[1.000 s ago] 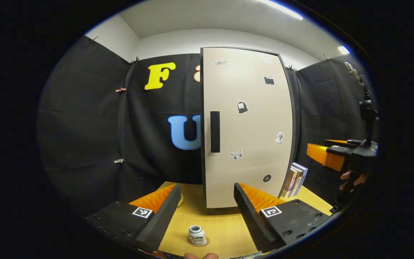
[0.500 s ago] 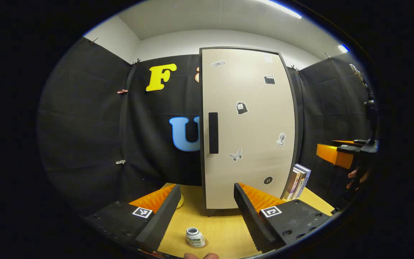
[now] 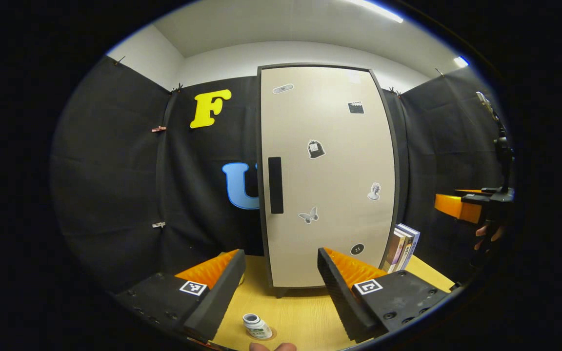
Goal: Open the cabinet door with the right hand, grasp the bottle in the cabinet with the left hand and place it on the coaster, then close the cabinet door with the right hand.
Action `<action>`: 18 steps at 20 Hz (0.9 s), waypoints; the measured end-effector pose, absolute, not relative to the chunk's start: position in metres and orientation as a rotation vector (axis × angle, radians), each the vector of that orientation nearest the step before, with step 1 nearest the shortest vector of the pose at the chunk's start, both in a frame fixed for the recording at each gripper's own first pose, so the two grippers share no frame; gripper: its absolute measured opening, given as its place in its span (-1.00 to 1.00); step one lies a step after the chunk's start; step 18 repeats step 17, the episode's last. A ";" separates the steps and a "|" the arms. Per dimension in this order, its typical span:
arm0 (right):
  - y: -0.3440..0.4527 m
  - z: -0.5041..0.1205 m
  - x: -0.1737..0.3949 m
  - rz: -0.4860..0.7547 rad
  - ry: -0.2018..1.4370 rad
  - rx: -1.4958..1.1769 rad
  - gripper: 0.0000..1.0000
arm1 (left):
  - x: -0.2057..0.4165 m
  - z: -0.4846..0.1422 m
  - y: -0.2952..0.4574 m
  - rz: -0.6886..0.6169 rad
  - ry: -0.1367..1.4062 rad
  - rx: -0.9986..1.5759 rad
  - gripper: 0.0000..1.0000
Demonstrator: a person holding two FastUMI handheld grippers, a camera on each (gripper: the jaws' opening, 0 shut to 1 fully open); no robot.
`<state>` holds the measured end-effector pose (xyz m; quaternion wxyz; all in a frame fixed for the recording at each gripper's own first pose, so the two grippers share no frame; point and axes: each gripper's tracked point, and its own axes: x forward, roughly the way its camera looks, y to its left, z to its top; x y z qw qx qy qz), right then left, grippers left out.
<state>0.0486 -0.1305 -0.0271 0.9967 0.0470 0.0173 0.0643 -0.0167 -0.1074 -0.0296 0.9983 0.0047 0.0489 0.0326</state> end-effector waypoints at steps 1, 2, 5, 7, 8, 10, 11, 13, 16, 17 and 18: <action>-0.132 -0.028 0.048 0.133 0.031 0.090 0.94 | -0.016 -0.030 -0.110 0.067 0.098 0.008 0.88; -0.134 -0.028 0.048 0.138 0.027 0.087 0.94 | -0.016 -0.032 -0.112 0.067 0.101 0.004 0.87; -0.140 -0.027 0.045 0.155 0.019 0.078 0.94 | -0.014 -0.034 -0.119 0.066 0.110 -0.003 0.87; -0.147 -0.027 0.045 0.158 0.019 0.076 0.94 | -0.015 -0.034 -0.125 0.065 0.113 0.005 0.88; -0.151 -0.026 0.046 0.158 0.017 0.078 0.94 | -0.014 -0.034 -0.128 0.064 0.112 0.010 0.88; -0.156 -0.028 0.047 0.156 0.017 0.077 0.94 | -0.015 -0.033 -0.134 0.062 0.110 0.012 0.87; -0.158 -0.030 0.047 0.156 0.019 0.077 0.94 | -0.014 -0.032 -0.137 0.061 0.108 0.014 0.87; -0.160 -0.031 0.047 0.161 0.020 0.077 0.94 | -0.014 -0.031 -0.140 0.058 0.105 0.020 0.87; -0.161 -0.033 0.048 0.171 0.018 0.077 0.94 | -0.013 -0.032 -0.144 0.058 0.101 0.022 0.87; -0.162 -0.033 0.047 0.175 0.016 0.078 0.94 | -0.013 -0.033 -0.144 0.060 0.101 0.019 0.87; -0.162 -0.033 0.047 0.175 0.016 0.078 0.94 | -0.013 -0.033 -0.144 0.060 0.101 0.019 0.87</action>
